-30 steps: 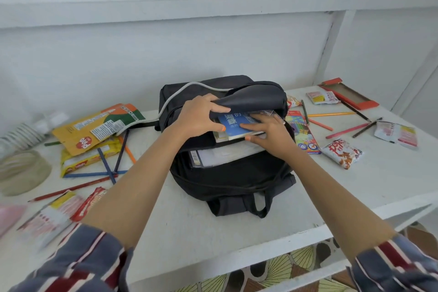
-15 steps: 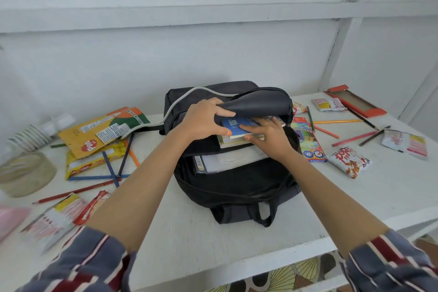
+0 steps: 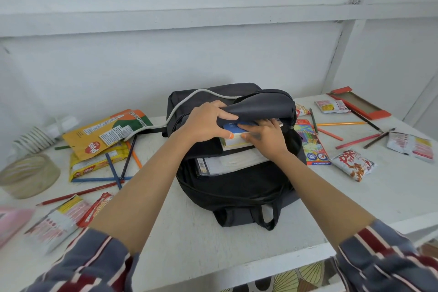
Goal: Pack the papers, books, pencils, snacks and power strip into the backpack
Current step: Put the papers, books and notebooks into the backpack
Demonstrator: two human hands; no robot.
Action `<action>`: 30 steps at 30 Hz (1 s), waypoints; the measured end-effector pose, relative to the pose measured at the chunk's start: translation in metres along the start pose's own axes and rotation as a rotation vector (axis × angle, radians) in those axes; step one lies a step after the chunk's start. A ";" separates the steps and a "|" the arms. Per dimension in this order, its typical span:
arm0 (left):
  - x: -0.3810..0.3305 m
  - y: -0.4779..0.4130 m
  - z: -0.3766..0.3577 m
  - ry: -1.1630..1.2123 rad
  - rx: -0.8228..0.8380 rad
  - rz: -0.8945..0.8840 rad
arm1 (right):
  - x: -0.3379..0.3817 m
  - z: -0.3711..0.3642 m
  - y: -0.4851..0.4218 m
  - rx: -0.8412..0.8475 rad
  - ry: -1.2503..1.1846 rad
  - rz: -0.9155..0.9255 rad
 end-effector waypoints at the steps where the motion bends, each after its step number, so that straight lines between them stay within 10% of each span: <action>1: 0.000 0.000 0.000 0.000 0.002 0.001 | 0.000 0.000 0.000 -0.005 -0.009 0.003; 30: -0.002 0.007 -0.002 -0.008 0.002 0.019 | 0.000 0.004 0.001 -0.069 -0.026 0.060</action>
Point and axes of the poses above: each hand's wrist, its own y-axis away from the middle knuckle, its own z-axis out of the back of the hand, x = y × z, the point moved 10 cm from there along -y, towards the middle knuckle, and after that the axes turned 2 degrees about z, right-handed, at the moved point
